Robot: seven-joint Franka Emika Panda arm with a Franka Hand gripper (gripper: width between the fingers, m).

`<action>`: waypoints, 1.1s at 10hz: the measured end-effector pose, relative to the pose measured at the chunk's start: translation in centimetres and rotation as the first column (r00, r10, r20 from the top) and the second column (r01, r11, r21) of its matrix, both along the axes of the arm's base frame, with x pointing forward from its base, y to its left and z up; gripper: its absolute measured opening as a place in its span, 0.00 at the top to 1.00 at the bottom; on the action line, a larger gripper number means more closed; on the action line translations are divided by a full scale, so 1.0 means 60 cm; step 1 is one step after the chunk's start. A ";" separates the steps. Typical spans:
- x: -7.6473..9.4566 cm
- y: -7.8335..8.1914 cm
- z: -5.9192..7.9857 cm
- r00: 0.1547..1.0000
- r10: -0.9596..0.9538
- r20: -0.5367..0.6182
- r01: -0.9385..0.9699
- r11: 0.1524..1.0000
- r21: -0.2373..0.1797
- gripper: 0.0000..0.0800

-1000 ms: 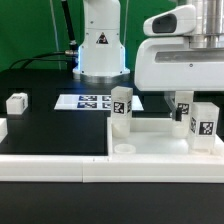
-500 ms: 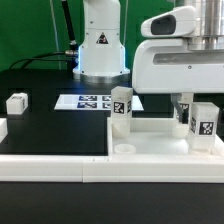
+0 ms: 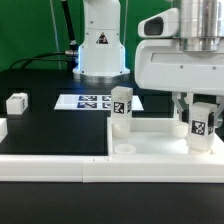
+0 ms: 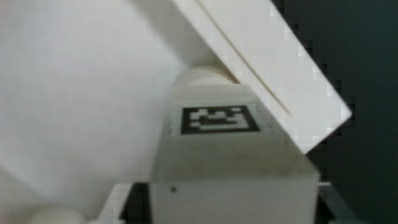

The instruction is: Assemble square table

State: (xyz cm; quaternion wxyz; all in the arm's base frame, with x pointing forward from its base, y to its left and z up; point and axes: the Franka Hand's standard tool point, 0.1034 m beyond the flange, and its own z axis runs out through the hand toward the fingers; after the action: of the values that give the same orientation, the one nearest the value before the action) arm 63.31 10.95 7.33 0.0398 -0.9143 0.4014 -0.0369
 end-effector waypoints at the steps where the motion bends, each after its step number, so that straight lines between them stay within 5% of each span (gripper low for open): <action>1: -0.002 0.000 -0.001 0.992 -0.123 -0.016 0.123 0.992 0.011 0.64; 4: -0.007 0.004 -0.003 0.781 -0.621 -0.066 0.624 0.780 0.052 0.64; 7: -0.008 0.011 0.000 0.601 -0.792 -0.105 0.799 0.596 0.082 0.64; 9: -0.009 0.010 -0.002 0.636 -0.765 -0.101 0.771 0.631 0.082 0.63; 10: -0.009 0.011 -0.001 0.659 -0.746 -0.097 0.752 0.654 0.080 0.39; 11: -0.016 0.013 0.005 0.773 -0.628 -0.094 0.634 0.771 0.059 0.25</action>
Offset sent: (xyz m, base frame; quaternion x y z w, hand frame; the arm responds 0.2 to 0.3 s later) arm 0.0198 0.0317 -0.0135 0.0394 -0.0274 0.4331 0.9001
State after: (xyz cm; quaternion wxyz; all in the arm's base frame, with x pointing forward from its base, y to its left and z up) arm 62.32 11.76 7.63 0.0511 -0.7248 0.6870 0.0012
